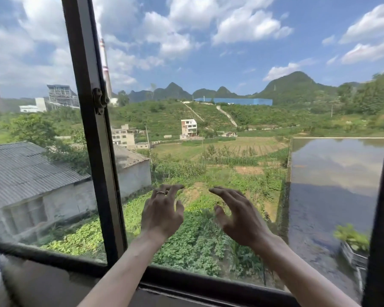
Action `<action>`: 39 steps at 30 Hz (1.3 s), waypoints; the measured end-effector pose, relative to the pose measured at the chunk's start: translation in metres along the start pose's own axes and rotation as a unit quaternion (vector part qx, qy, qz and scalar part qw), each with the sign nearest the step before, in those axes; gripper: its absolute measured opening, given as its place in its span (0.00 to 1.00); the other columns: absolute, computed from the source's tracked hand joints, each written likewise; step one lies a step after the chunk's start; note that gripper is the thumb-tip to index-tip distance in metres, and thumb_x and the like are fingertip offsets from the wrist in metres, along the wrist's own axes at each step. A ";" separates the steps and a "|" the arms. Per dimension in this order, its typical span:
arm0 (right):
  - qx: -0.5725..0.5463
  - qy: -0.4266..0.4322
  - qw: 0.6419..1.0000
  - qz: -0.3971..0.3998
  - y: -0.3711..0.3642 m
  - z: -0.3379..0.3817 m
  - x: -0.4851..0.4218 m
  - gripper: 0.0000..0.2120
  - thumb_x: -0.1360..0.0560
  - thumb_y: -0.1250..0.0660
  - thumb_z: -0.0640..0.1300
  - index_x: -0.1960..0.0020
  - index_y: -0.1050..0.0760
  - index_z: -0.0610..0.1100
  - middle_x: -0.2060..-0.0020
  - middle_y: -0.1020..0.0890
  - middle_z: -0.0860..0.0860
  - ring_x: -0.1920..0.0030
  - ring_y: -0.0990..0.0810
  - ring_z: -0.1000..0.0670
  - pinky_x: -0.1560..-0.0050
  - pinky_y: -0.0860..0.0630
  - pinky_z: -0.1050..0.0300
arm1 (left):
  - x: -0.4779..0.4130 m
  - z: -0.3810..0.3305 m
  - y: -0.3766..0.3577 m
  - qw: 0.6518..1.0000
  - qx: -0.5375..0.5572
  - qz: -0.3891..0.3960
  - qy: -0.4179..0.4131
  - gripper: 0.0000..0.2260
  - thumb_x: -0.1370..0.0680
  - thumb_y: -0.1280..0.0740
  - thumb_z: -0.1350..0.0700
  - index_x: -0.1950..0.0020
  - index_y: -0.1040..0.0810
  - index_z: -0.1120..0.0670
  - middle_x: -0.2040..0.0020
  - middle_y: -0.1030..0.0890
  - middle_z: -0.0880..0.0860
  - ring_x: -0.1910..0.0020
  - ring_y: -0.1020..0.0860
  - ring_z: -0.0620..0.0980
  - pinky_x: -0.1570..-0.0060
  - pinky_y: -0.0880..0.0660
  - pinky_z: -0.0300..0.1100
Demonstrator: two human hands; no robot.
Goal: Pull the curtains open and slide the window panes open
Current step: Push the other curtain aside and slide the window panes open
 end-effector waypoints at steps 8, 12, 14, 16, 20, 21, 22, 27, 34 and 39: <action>-0.012 -0.164 0.986 -0.019 0.088 -0.113 0.148 0.19 0.22 0.33 0.47 0.32 0.27 0.56 0.33 0.24 0.56 0.33 0.28 0.57 0.33 0.32 0.58 | 0.046 -0.148 -0.076 0.990 0.095 0.030 -0.099 0.21 0.24 0.32 0.57 0.32 0.28 0.47 0.35 0.26 0.54 0.39 0.26 0.55 0.43 0.24 0.56; -0.022 -0.213 0.975 -0.056 0.138 -0.164 0.198 0.17 0.24 0.31 0.45 0.37 0.24 0.57 0.38 0.23 0.60 0.37 0.26 0.59 0.38 0.33 0.69 | 0.064 -0.216 -0.100 0.984 0.145 -0.003 -0.106 0.23 0.26 0.31 0.56 0.31 0.28 0.47 0.27 0.33 0.54 0.33 0.31 0.58 0.43 0.23 0.58; -0.041 -0.232 0.967 -0.096 0.167 -0.193 0.216 0.16 0.24 0.30 0.43 0.38 0.22 0.55 0.42 0.21 0.59 0.43 0.22 0.59 0.41 0.26 0.61 | 0.071 -0.253 -0.114 0.980 0.167 -0.020 -0.106 0.26 0.26 0.30 0.57 0.29 0.29 0.46 0.24 0.38 0.54 0.29 0.35 0.59 0.44 0.22 0.59; -0.068 -0.244 0.958 -0.136 0.191 -0.221 0.226 0.14 0.24 0.30 0.41 0.42 0.21 0.54 0.48 0.20 0.60 0.51 0.20 0.60 0.48 0.22 0.60 | 0.074 -0.284 -0.129 0.979 0.177 -0.031 -0.093 0.29 0.26 0.29 0.56 0.27 0.33 0.44 0.22 0.42 0.53 0.25 0.40 0.59 0.37 0.28 0.59; -0.126 -0.223 0.949 -0.184 0.217 -0.257 0.230 0.10 0.24 0.30 0.41 0.48 0.23 0.55 0.57 0.17 0.59 0.57 0.19 0.61 0.61 0.25 0.69 | 0.080 -0.325 -0.151 0.982 0.172 -0.055 -0.051 0.31 0.25 0.30 0.51 0.24 0.37 0.44 0.19 0.50 0.52 0.21 0.47 0.57 0.29 0.40 0.59; -0.141 -0.219 0.947 -0.189 0.219 -0.264 0.230 0.09 0.23 0.30 0.42 0.49 0.25 0.55 0.58 0.17 0.57 0.57 0.19 0.61 0.62 0.25 0.70 | 0.083 -0.333 -0.157 0.983 0.172 -0.055 -0.035 0.32 0.24 0.30 0.50 0.23 0.38 0.43 0.19 0.52 0.51 0.21 0.49 0.57 0.28 0.41 0.60; -0.150 -0.219 0.945 -0.191 0.220 -0.270 0.230 0.09 0.23 0.30 0.44 0.50 0.26 0.56 0.59 0.18 0.56 0.57 0.19 0.61 0.62 0.26 0.70 | 0.087 -0.339 -0.163 0.983 0.175 -0.047 -0.013 0.33 0.24 0.31 0.48 0.22 0.41 0.41 0.19 0.55 0.48 0.21 0.52 0.56 0.28 0.42 0.61; -0.251 -0.232 0.932 -0.117 0.206 -0.301 0.225 0.10 0.25 0.33 0.58 0.45 0.28 0.62 0.51 0.19 0.58 0.53 0.20 0.62 0.59 0.26 0.71 | 0.095 -0.356 -0.187 0.984 0.168 -0.014 0.062 0.37 0.22 0.38 0.39 0.23 0.60 0.33 0.22 0.68 0.40 0.21 0.61 0.52 0.27 0.51 0.68; -0.358 -0.228 0.905 -0.035 0.184 -0.321 0.222 0.14 0.27 0.33 0.65 0.42 0.24 0.68 0.51 0.14 0.55 0.50 0.15 0.53 0.53 0.22 0.64 | 0.090 -0.367 -0.206 0.979 0.169 -0.031 0.109 0.38 0.24 0.42 0.31 0.24 0.64 0.32 0.24 0.72 0.39 0.23 0.70 0.53 0.31 0.54 0.73; -0.425 -0.234 0.874 0.024 0.183 -0.326 0.217 0.13 0.27 0.30 0.58 0.43 0.22 0.66 0.51 0.14 0.63 0.46 0.17 0.60 0.50 0.22 0.68 | 0.087 -0.367 -0.215 0.972 0.193 -0.054 0.122 0.36 0.24 0.47 0.29 0.22 0.62 0.34 0.22 0.70 0.41 0.23 0.69 0.55 0.37 0.47 0.79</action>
Point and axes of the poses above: each hand's wrist, its own x-axis away from the middle knuckle, its own y-axis out of the back of the hand, z = x × y, the point moved 6 cm from there along -x, towards the middle knuckle
